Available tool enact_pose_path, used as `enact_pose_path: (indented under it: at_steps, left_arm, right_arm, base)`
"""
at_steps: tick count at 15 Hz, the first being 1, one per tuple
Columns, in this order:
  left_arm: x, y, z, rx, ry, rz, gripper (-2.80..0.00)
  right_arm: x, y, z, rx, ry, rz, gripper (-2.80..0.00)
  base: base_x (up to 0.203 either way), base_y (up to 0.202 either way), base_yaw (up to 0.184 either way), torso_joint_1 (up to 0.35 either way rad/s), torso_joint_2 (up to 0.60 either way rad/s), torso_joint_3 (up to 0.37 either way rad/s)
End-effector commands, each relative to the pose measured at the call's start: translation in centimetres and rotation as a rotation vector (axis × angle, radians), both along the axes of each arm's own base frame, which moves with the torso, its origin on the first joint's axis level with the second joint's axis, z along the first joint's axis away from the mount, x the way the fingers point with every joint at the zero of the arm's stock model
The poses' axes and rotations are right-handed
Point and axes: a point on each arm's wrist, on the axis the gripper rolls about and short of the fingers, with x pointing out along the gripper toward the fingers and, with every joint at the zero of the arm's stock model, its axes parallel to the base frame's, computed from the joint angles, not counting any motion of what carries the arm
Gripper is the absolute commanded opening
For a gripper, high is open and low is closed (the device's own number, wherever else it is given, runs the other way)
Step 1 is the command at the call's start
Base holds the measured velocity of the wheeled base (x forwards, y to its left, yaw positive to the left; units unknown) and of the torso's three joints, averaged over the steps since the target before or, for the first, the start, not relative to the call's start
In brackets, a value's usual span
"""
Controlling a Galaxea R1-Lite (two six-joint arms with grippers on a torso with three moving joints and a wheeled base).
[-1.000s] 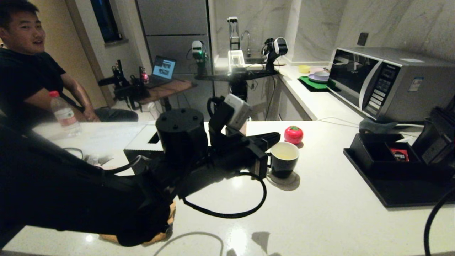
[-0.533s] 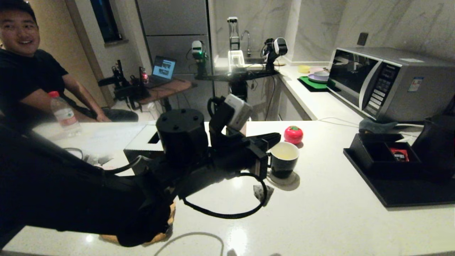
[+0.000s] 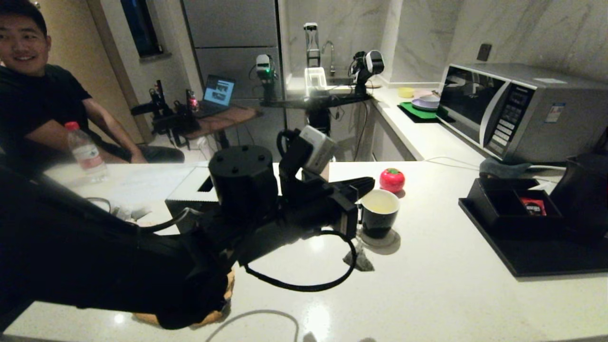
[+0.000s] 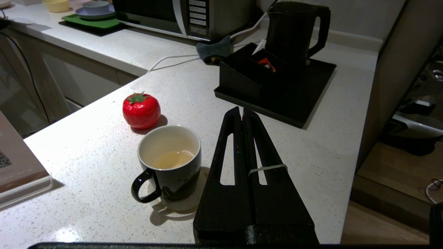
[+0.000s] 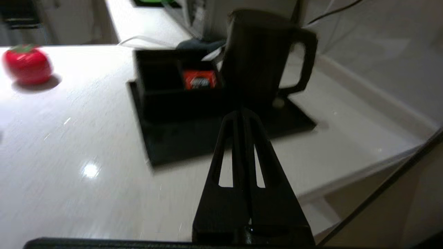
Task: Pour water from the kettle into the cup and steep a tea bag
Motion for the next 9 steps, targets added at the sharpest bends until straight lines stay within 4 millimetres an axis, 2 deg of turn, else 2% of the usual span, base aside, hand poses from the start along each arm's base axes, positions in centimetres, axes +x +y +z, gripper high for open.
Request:
enact_pose_path:
  at_steps: [1,4,6,9]
  left_arm:
    - [0.0,0.0,0.0,-0.003,-0.002,-0.002,-2.80]
    - [0.0,0.0,0.0,-0.003,-0.002,-0.001,-2.80]
    - [-0.1,-0.1,0.0,-0.005,-0.002,0.003,-2.80]
    - [-0.1,-0.3,-0.2,-0.002,0.004,0.002,-2.80]
  right_arm:
    - [-3.1,0.2,-1.1,0.013,-0.055,0.066,-2.80]
    - [-4.6,0.5,-3.5,0.029,0.039,0.259,-2.80]
    - [-4.9,0.7,-4.8,0.055,0.137,0.354,-2.80]
    - [-6.1,1.0,-6.1,0.093,0.128,0.449,-2.80]
  base:
    - [0.000,0.000,0.000,0.000,0.00,0.000]
    - [0.000,0.000,0.000,0.000,0.00,0.000]
    - [0.000,0.000,0.000,0.000,0.00,0.000]
    - [0.000,0.000,0.000,0.000,0.00,0.000]
